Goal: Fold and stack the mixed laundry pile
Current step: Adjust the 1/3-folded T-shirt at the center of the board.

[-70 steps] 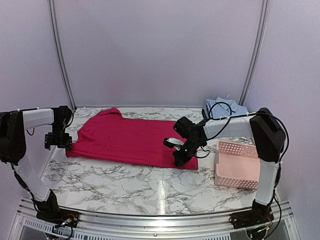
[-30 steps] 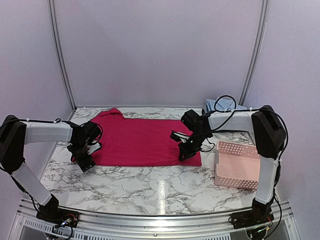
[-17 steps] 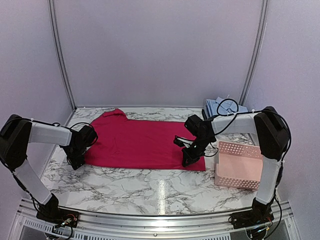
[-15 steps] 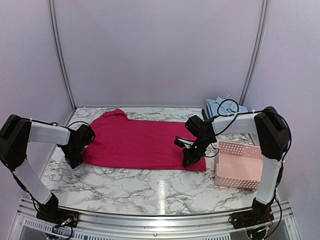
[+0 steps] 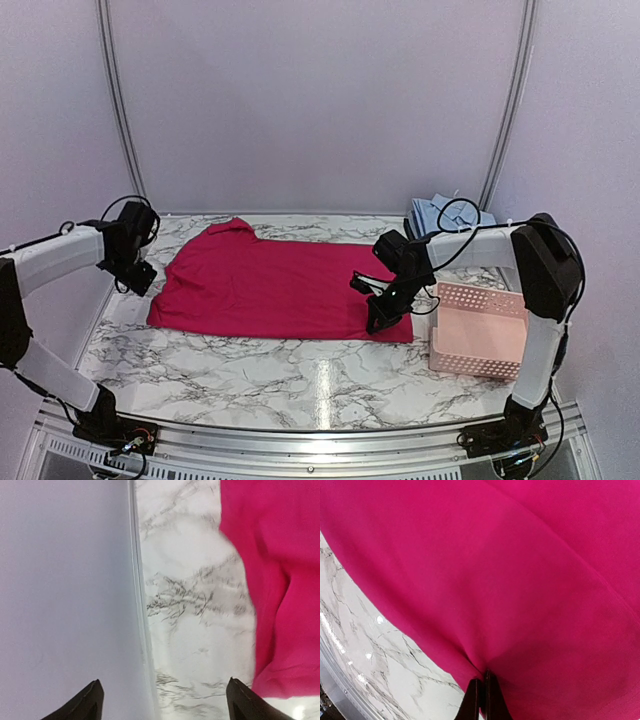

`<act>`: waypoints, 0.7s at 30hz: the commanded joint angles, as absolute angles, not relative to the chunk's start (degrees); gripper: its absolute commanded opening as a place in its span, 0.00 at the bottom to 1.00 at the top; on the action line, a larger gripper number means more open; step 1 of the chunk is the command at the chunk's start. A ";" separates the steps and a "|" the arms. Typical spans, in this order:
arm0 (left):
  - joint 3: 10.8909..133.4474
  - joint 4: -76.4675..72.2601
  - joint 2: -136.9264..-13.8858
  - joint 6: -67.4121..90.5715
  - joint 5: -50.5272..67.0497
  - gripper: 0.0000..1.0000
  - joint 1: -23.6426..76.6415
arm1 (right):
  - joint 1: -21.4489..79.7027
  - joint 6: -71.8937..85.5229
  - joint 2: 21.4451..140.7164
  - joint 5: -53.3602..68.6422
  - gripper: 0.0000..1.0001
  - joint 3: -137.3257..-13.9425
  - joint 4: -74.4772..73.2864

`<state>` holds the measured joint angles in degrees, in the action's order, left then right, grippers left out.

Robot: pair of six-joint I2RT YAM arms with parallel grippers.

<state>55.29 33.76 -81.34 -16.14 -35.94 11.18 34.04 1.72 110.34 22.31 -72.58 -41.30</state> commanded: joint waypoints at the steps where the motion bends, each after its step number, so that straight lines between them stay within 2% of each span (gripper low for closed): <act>1: 67.60 47.62 -82.36 8.77 -18.76 0.80 6.48 | 33.44 1.76 110.38 23.71 0.00 -75.13 -41.54; 3: 69.90 51.90 -84.25 18.56 -11.05 0.72 3.69 | 33.49 1.82 110.70 23.77 0.00 -75.33 -41.64; 5: 66.98 50.94 -82.32 27.28 -1.42 0.69 2.38 | 33.46 1.88 110.89 23.86 0.00 -75.42 -41.51; 12: 50.97 41.07 -68.48 53.10 5.21 0.69 1.92 | 33.49 2.35 110.92 24.25 0.00 -75.61 -41.69; 16: 44.48 39.84 -69.35 61.37 6.66 0.53 1.44 | 33.49 2.52 110.92 24.43 0.00 -75.13 -41.59; 21: 39.41 36.29 -69.79 64.24 5.24 0.45 0.87 | 33.45 2.80 110.80 24.43 0.00 -75.04 -41.55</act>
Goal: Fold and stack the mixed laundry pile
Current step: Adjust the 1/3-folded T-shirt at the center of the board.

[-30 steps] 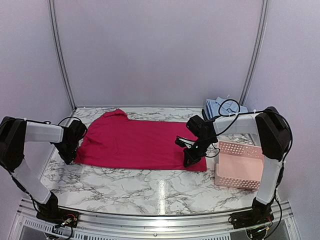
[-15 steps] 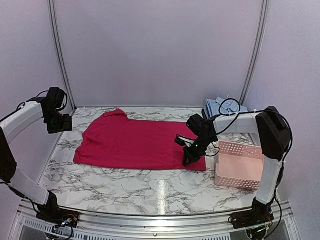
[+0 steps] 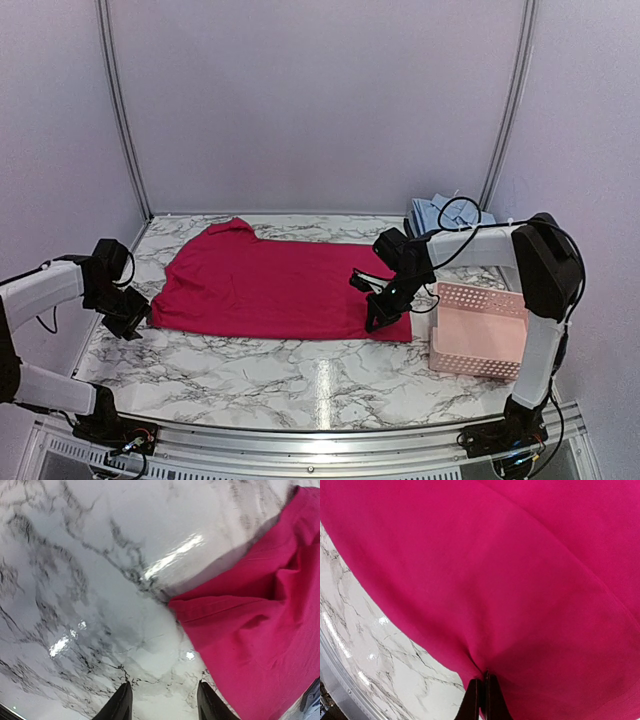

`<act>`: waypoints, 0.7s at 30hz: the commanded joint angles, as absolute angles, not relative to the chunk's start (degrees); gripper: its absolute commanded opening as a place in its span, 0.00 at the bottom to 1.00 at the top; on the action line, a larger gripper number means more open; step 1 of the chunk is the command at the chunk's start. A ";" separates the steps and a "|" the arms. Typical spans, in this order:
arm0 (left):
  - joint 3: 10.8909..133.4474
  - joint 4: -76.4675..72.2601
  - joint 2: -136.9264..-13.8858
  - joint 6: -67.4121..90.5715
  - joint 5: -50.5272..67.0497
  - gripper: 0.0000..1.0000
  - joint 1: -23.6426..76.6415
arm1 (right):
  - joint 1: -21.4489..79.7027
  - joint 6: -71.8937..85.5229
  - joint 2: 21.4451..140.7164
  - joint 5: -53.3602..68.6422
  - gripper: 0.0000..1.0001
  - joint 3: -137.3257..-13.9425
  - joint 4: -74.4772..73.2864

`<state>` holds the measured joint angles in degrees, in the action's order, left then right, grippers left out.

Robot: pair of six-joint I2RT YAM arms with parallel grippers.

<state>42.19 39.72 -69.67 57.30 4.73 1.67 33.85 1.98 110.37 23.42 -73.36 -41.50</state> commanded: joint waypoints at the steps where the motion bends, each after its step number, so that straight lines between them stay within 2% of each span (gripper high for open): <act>1: 38.80 35.32 -69.79 64.36 5.05 0.45 0.55 | 33.48 2.80 110.89 24.36 0.00 -75.12 -41.69; 15: 34.88 22.76 -73.84 64.97 4.90 0.41 -3.35 | 33.47 2.59 111.23 23.97 0.00 -74.84 -42.53; 19: 35.75 20.88 -76.80 64.43 6.07 0.36 -3.57 | 33.48 2.50 111.27 23.86 0.00 -74.61 -42.73; 21: 35.89 20.37 -77.68 64.26 6.06 0.31 -3.58 | 33.44 2.50 111.27 23.77 0.00 -74.61 -42.92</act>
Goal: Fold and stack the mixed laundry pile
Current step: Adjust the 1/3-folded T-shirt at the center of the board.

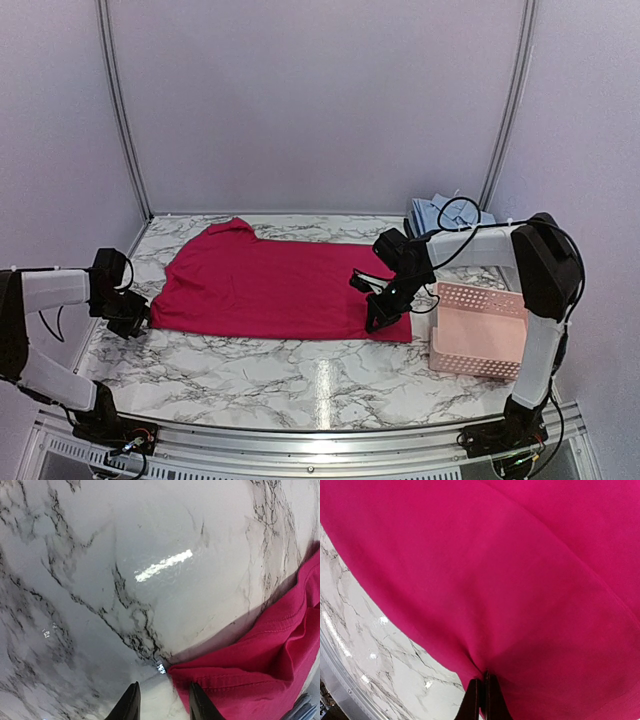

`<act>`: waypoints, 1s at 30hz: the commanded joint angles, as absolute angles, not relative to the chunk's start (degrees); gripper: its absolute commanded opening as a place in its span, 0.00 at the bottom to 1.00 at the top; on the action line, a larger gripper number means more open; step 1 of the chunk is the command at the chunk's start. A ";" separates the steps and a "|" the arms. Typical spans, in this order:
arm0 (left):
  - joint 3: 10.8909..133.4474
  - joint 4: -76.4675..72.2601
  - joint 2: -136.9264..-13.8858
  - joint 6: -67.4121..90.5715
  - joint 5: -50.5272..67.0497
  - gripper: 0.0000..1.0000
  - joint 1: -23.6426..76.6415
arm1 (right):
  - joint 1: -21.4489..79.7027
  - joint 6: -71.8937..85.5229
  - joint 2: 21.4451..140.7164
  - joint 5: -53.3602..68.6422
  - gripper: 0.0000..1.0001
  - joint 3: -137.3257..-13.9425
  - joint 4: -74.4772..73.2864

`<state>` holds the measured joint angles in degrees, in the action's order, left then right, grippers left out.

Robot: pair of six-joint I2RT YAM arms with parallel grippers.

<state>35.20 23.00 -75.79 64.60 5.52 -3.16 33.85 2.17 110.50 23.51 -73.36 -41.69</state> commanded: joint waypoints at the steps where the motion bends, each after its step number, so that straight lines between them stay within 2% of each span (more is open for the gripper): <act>1: 35.83 20.01 -78.01 64.29 6.06 0.27 -3.52 | 33.47 2.53 111.27 23.69 0.00 -74.65 -42.95; 3: 35.81 19.87 -78.38 64.41 5.88 0.21 -3.65 | 33.48 2.50 111.40 23.64 0.00 -74.85 -42.99; 7: 35.99 19.34 -79.13 64.92 5.43 0.20 -3.96 | 33.48 2.51 111.62 23.64 0.00 -74.95 -43.13; 12: 36.40 18.50 -81.54 65.04 6.06 0.28 -3.98 | 33.48 2.48 111.71 23.47 0.00 -74.83 -43.22; 14: 36.30 18.17 -81.83 64.89 6.09 0.21 -4.09 | 33.44 2.60 111.72 23.44 0.00 -74.85 -43.28; 17: 36.52 18.31 -81.94 64.31 6.05 0.00 -4.96 | 33.48 2.60 111.76 23.17 0.00 -74.99 -43.55; 21: 38.62 21.60 -81.61 62.33 4.66 0.00 -7.40 | 33.47 2.56 111.54 22.43 0.00 -74.67 -43.91; 30: 52.37 34.91 -84.32 49.91 -2.14 0.00 -10.72 | 32.87 3.05 110.07 20.56 0.00 -73.00 -43.94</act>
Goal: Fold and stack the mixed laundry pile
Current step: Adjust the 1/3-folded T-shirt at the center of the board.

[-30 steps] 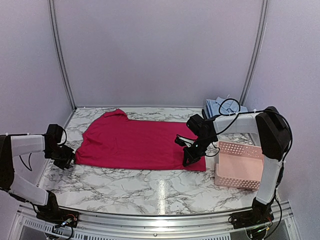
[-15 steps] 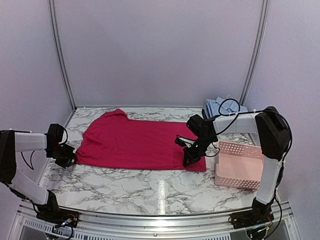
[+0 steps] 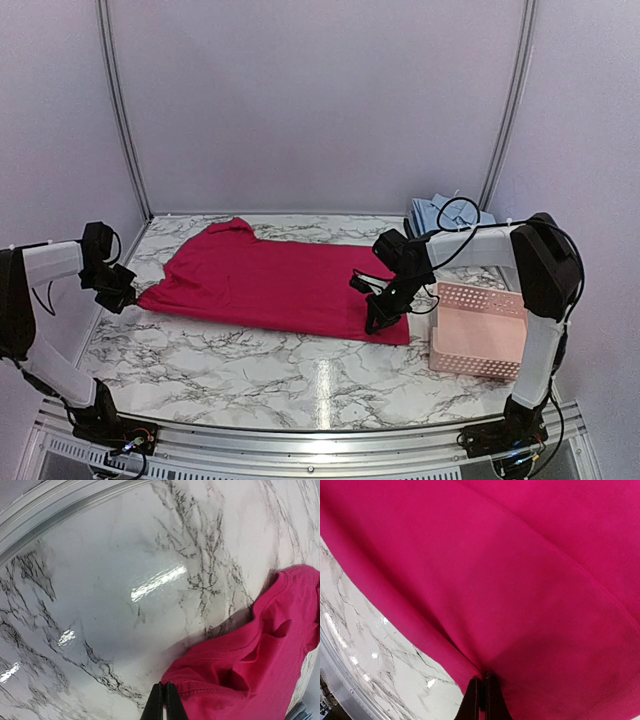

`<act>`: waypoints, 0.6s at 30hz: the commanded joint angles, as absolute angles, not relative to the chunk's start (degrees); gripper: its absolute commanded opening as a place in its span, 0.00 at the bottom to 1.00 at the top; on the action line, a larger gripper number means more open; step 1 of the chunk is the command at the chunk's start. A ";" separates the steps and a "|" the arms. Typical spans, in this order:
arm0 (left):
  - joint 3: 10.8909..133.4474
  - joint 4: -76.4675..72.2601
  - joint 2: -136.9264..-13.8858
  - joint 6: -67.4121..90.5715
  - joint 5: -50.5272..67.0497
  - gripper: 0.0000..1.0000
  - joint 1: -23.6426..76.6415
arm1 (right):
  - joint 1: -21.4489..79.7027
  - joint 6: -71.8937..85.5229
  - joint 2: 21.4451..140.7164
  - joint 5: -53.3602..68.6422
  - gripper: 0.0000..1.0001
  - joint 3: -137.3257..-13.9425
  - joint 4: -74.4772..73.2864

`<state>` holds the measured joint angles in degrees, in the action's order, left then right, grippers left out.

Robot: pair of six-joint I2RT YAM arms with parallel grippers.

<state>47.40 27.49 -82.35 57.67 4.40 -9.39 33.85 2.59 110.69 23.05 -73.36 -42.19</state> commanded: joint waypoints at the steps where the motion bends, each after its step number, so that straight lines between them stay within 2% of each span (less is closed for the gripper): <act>1: 53.44 35.88 -84.75 48.37 -2.15 0.00 -10.70 | 32.87 3.03 109.90 20.52 0.00 -73.00 -44.02; 10: 56.97 44.36 -82.24 38.84 -4.75 0.00 -10.72 | 32.94 0.78 108.39 22.40 0.00 -73.07 -45.05; 15: 58.09 44.04 -81.66 32.02 -0.70 0.00 -10.01 | 32.90 0.33 107.19 24.20 0.00 -74.84 -45.66; 16: 57.74 44.49 -81.73 31.85 -0.32 0.06 -10.01 | 32.95 0.12 107.48 24.54 0.00 -74.87 -46.20; 18: 56.30 44.56 -80.08 34.07 0.94 0.32 -10.33 | 32.95 -1.36 107.76 24.54 0.00 -74.08 -47.16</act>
<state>56.53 42.15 -82.56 36.25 1.50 -9.43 33.82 1.23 109.08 25.04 -73.36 -42.74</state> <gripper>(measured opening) 0.132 0.002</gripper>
